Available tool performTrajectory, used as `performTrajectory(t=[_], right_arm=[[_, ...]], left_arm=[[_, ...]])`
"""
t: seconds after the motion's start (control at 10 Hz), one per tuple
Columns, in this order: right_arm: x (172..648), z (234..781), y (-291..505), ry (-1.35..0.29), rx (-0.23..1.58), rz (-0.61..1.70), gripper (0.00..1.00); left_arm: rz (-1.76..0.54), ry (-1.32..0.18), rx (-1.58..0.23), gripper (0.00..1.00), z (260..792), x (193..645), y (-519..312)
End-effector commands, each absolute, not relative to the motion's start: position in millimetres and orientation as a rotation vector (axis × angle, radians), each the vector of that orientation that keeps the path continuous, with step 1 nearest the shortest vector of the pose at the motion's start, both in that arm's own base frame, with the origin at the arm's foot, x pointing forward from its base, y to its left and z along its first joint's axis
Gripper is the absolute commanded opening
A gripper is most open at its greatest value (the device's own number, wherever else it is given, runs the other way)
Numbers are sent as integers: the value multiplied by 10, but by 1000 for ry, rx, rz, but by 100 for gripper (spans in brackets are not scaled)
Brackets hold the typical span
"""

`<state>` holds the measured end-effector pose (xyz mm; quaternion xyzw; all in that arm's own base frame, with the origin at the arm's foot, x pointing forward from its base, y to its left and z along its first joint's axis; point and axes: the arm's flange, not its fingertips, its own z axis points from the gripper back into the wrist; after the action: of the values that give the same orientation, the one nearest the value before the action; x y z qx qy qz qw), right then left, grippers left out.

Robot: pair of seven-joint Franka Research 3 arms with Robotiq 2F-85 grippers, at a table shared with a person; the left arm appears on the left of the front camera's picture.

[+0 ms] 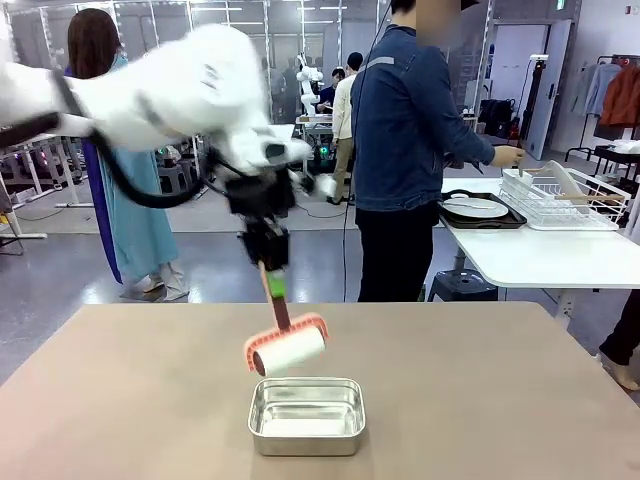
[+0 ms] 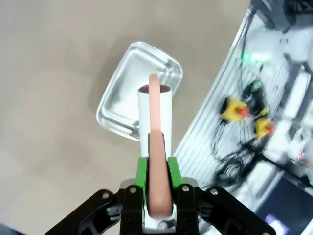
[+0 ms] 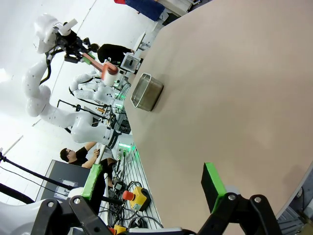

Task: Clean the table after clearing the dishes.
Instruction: When the right (or left) Handle tray is removed, use the right hand (or left hand) to clean the right (or left) side of the table with the Lint Roller.

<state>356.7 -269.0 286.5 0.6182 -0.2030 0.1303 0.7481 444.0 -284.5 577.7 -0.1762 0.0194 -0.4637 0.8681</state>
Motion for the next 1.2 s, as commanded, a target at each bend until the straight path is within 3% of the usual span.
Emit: performTrajectory(t=[0.0,0.4,0.6,0.7,1.1], right_arm=[[3553,2903,-2671,-434,1337,288,100],[3553,2903,-2671,-434,1337,288,100],[3553,2903,-2671,-434,1337,288,100],[3553,2903,-2671,-434,1337,288,100],[3553,2903,-2671,-434,1337,288,100]], left_arm=[[-623,-94,-482,2,5458,4344,-2177],[-149,-163,-763,2,4873,4537,-1341],[-255,-192,-659,2,4729,4584,-1350],[-176,-118,-723,2,4745,4592,-1119],[-176,-118,-723,2,4745,4592,-1119]])
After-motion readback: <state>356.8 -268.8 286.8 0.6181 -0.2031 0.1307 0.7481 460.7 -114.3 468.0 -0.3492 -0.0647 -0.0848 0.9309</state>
